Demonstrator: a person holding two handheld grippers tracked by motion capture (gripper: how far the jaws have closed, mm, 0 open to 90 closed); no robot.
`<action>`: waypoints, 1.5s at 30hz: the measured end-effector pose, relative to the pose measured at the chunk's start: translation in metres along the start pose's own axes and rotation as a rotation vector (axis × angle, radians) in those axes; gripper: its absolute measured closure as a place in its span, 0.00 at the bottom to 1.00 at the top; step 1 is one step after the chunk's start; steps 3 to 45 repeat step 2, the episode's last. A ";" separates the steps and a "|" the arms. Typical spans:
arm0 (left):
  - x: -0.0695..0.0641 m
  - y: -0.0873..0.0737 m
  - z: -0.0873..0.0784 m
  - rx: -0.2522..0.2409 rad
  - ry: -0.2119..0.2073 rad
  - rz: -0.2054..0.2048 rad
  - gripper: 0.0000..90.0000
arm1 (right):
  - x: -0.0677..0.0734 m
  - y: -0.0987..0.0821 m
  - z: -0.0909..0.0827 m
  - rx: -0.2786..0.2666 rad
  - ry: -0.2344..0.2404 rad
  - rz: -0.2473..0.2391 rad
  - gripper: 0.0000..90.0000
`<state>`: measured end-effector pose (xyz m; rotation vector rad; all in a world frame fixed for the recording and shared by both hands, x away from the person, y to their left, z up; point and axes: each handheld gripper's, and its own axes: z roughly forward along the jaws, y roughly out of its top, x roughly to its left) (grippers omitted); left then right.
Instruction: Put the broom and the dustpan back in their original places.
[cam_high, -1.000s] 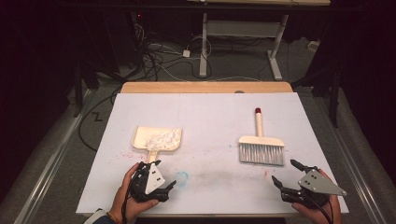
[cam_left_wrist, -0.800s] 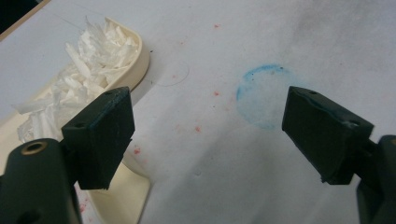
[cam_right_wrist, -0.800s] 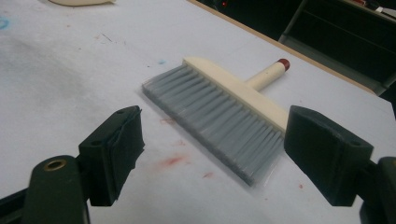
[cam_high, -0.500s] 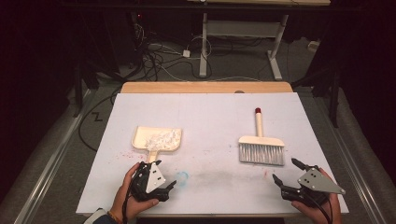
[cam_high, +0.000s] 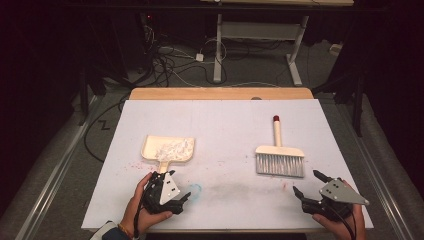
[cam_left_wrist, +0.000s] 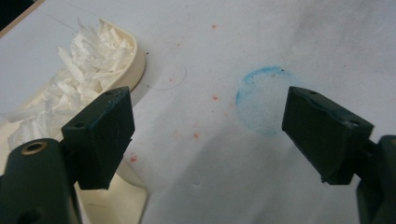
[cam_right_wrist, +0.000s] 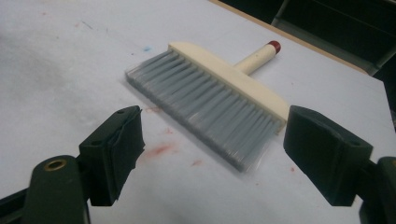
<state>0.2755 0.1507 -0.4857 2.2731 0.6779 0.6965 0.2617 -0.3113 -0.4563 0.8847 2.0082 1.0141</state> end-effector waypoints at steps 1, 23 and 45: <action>0.000 0.000 0.000 0.003 0.003 -0.001 0.18 | 0.000 0.001 0.000 0.001 -0.004 0.001 0.23; 0.000 -0.001 0.000 0.004 0.005 -0.001 0.18 | 0.001 0.003 0.001 0.015 -0.025 -0.012 0.23; 0.000 -0.001 0.000 0.004 0.005 -0.001 0.18 | 0.001 0.003 0.001 0.015 -0.025 -0.012 0.23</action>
